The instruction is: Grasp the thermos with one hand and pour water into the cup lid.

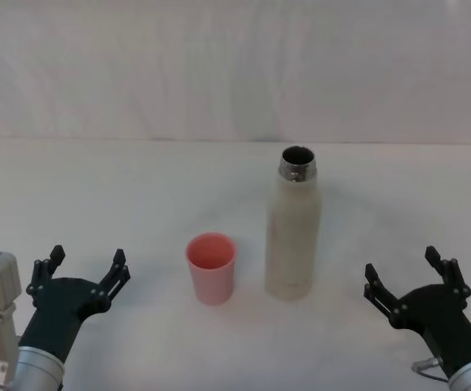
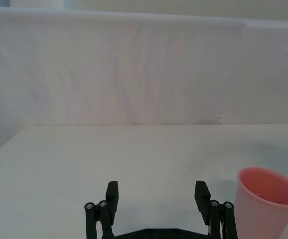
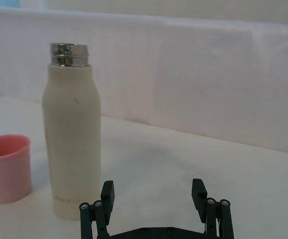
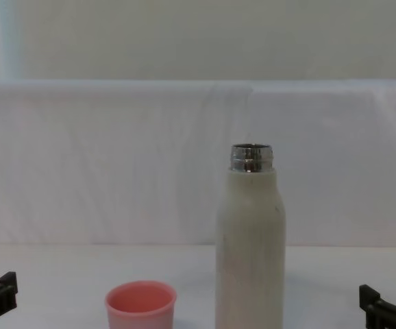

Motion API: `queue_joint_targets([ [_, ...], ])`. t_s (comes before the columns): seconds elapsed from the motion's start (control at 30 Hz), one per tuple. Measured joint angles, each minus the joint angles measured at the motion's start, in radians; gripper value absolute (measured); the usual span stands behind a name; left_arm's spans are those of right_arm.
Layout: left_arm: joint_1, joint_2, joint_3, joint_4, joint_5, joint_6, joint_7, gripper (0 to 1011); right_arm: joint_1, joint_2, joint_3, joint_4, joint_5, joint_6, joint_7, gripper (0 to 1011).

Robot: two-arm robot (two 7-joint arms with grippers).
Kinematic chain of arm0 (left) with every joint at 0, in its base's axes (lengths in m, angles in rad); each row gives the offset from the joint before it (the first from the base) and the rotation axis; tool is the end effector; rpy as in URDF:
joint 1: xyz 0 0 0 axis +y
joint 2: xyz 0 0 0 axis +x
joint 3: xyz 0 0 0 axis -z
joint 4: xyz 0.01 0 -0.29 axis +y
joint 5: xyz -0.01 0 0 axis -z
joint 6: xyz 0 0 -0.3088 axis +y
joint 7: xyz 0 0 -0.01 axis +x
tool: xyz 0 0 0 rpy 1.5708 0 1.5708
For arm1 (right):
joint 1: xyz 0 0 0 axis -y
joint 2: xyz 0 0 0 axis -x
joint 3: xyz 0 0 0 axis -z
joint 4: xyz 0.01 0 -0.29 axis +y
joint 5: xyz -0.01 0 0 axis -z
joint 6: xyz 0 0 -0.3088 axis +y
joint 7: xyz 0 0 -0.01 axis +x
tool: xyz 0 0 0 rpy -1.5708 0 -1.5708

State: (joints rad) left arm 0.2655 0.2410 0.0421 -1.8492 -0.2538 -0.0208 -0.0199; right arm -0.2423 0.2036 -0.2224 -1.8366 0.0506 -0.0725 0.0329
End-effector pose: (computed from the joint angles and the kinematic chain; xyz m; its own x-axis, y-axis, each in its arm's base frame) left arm 0.2530 0.0376 -0.2852 0.1245 0.9917 -0.0326 -0.9921 0.1240 -0.0176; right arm 0.2490 0.0256 -0.2934 0.2936 -0.9517 0.0900 0.9529 0.2988 0.0514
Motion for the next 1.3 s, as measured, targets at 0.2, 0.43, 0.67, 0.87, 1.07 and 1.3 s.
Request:
queue_joint_targets([
  [0.2,0.000,0.000,0.000,0.000,0.000,0.000,0.000,1001,-0.029,0.030,0.011,-0.032,-0.002,0.008,0.060,1001],
  [0.43,0.000,0.000,0.000,0.000,0.000,0.000,0.000,1001,-0.037,0.072,0.027,-0.057,0.023,0.038,0.152,1001],
  [0.67,0.000,0.000,0.000,0.000,0.000,0.000,0.000,1001,-0.025,0.104,0.039,-0.068,0.085,0.089,0.231,1001],
  [0.87,0.000,0.000,0.000,0.000,0.000,0.000,0.000,1001,0.002,0.118,0.033,-0.072,0.140,0.132,0.265,1001],
  [1.07,0.000,0.000,0.000,0.000,0.000,0.000,0.000,1001,0.043,0.123,0.000,-0.068,0.159,0.163,0.274,1001],
  [1.3,0.000,0.000,0.000,0.000,0.000,0.000,0.000,1001,0.097,0.119,-0.040,-0.040,0.167,0.187,0.273,1001],
])
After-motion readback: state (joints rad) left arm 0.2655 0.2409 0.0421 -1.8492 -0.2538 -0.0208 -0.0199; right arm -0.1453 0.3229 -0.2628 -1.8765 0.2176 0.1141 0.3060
